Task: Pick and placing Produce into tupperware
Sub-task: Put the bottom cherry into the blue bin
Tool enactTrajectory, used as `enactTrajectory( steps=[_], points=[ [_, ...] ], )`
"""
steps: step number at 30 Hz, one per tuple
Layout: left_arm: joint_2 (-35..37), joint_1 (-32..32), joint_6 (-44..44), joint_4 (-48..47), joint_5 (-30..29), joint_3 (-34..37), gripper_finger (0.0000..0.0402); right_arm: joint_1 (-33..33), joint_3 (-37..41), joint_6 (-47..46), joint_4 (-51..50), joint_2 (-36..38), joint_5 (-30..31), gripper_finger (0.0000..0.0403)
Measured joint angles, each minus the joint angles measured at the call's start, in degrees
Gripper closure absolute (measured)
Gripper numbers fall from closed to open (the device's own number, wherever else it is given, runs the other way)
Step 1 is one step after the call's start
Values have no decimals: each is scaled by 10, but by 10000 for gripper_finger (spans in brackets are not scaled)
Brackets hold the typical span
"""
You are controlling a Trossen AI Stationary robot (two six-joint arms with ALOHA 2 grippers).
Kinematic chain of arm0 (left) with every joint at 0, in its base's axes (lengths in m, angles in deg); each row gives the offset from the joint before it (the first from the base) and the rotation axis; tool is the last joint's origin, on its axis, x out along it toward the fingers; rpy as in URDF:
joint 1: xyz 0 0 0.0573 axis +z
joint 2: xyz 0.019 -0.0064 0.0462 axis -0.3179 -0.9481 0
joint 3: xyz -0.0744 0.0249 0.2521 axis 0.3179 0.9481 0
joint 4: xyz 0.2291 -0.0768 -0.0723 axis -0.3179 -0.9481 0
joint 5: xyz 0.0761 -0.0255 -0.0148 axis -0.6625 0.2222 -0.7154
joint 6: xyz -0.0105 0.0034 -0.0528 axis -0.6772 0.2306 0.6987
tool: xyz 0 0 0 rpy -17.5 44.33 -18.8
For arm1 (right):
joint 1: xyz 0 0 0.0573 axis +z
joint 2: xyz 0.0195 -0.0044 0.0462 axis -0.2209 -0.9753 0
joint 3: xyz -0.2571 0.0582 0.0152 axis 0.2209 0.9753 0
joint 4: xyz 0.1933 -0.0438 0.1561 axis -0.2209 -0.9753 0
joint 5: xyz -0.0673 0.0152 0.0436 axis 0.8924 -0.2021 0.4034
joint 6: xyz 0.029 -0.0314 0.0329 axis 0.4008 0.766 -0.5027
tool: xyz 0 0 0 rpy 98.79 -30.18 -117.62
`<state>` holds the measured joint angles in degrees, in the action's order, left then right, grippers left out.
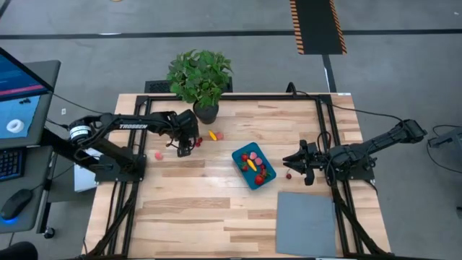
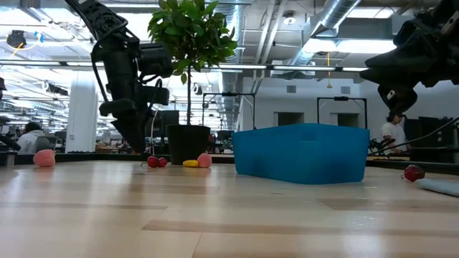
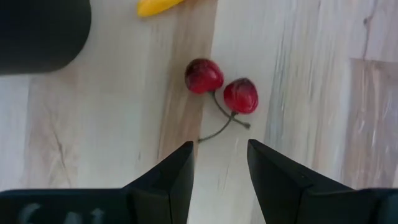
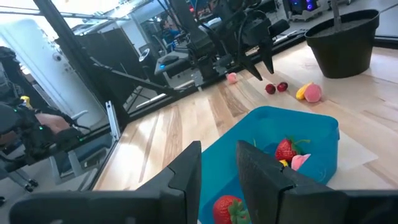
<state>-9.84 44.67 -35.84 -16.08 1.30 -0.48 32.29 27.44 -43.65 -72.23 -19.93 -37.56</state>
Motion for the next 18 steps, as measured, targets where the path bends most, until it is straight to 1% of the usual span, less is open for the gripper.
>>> enactTrajectory(
  steps=[10, 14, 18],
  points=[
    [-1, 4, 8, 12, -3, 0, 261, 0, 0, 0, 0, 0, 0, 280],
    [-1, 15, 17, 18, 31, 0, 262, 0, 0, 0, 0, 0, 0, 280],
    [-1, 16, 18, 26, 49, 0, 274, 0, 0, -4, 0, 0, 2, 280]
  ],
)
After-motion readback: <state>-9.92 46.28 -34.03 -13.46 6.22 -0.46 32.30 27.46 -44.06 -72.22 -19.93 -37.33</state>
